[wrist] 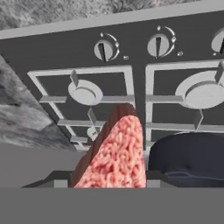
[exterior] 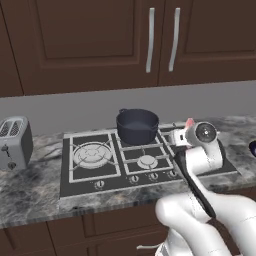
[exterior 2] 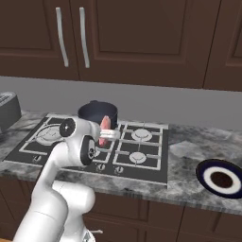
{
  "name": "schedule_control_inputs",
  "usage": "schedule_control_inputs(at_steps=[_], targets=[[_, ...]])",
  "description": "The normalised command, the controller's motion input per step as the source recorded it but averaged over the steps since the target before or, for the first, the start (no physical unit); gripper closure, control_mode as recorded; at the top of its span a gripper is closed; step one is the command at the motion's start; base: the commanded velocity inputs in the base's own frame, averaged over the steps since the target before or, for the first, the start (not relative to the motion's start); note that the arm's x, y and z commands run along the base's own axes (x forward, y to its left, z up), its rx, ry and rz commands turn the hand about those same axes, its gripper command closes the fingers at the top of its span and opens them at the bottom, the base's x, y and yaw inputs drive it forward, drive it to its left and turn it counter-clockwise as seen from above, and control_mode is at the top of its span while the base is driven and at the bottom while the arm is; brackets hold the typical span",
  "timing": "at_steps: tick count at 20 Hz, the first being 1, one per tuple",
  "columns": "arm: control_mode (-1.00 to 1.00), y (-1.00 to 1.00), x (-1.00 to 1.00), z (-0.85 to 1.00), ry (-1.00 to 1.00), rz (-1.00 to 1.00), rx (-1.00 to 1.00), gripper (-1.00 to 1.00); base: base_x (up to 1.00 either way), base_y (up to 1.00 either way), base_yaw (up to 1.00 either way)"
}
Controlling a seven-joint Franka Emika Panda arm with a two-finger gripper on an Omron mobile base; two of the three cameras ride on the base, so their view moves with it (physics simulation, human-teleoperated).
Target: Retrieve the frozen meat and place it in the pot on a burner. Then turn the burner on.
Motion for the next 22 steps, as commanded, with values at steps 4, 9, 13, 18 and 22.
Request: schedule_control_inputs(at_steps=[4, 9, 13, 18, 22], targets=[[-1.00, 0.25, 0.26, 0.15, -0.01, 0.00, 0.05, 1.00, 0.00, 0.00, 0.00], [-1.00, 0.42, 0.23, 0.00, -0.01, 0.01, 0.00, 1.00, 0.00, 0.00, 0.00], [-1.00, 0.45, 0.51, 0.00, 0.02, 0.00, 0.00, 1.00, 0.00, 0.00, 0.00], [-1.00, 0.30, 0.56, 0.00, 0.03, 0.05, 0.01, 1.00, 0.00, 0.00, 0.00], [-1.00, 0.24, 0.53, 0.00, 0.01, 0.12, 0.04, 1.00, 0.00, 0.00, 0.00]])
